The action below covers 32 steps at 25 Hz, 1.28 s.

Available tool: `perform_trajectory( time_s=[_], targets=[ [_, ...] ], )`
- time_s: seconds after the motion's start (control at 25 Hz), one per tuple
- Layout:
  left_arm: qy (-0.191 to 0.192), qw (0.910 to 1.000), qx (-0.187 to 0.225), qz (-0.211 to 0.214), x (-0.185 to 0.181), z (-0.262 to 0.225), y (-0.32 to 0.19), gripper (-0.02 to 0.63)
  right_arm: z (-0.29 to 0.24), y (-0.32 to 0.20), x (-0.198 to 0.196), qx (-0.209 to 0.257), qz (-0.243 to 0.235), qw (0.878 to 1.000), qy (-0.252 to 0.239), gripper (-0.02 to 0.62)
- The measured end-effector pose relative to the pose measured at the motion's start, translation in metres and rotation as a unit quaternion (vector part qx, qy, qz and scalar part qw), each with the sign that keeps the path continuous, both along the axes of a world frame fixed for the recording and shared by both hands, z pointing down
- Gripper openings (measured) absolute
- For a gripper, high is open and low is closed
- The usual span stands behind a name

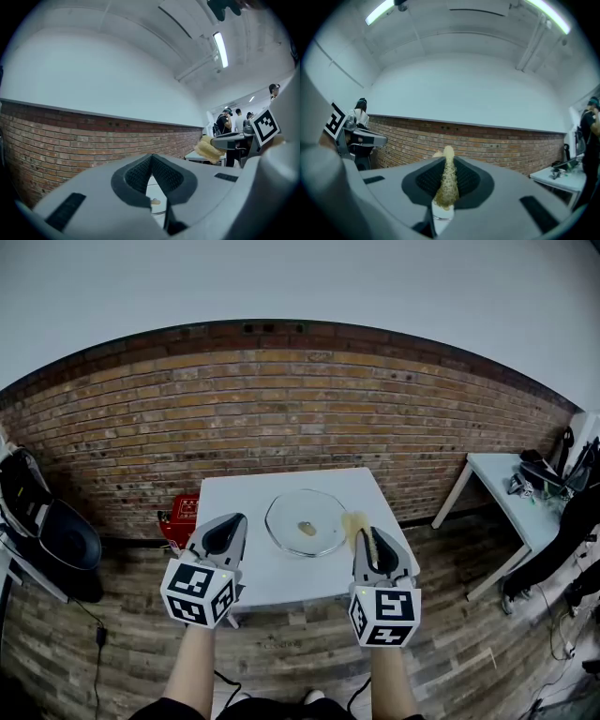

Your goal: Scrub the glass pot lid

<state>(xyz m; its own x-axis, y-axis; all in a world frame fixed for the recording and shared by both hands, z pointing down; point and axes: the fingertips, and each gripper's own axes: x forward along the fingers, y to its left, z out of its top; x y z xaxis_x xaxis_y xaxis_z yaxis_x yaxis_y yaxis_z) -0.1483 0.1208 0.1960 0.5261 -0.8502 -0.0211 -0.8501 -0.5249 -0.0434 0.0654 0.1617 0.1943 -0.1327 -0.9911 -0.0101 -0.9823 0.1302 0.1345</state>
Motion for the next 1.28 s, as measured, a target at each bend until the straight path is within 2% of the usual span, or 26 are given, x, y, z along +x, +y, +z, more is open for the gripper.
perform_trajectory(
  time_s=[0.48,0.76,1.28],
  targets=[
    [-0.004,1.0000,-0.002,-0.001,0.003,0.003,0.000,0.011,0.002,0.000,0.001,0.003,-0.004,1.000,-0.006,0.058],
    [-0.014,0.9999,-0.005,0.000,0.016,0.003,0.002,0.011,-0.002,-0.002,0.007,0.011,-0.015,1.000,-0.011,0.058],
    [-0.026,0.9986,0.003,-0.047,0.061,-0.001,0.002,0.011,0.001,-0.017,0.048,0.019,-0.069,0.997,-0.014,0.058]
  ],
)
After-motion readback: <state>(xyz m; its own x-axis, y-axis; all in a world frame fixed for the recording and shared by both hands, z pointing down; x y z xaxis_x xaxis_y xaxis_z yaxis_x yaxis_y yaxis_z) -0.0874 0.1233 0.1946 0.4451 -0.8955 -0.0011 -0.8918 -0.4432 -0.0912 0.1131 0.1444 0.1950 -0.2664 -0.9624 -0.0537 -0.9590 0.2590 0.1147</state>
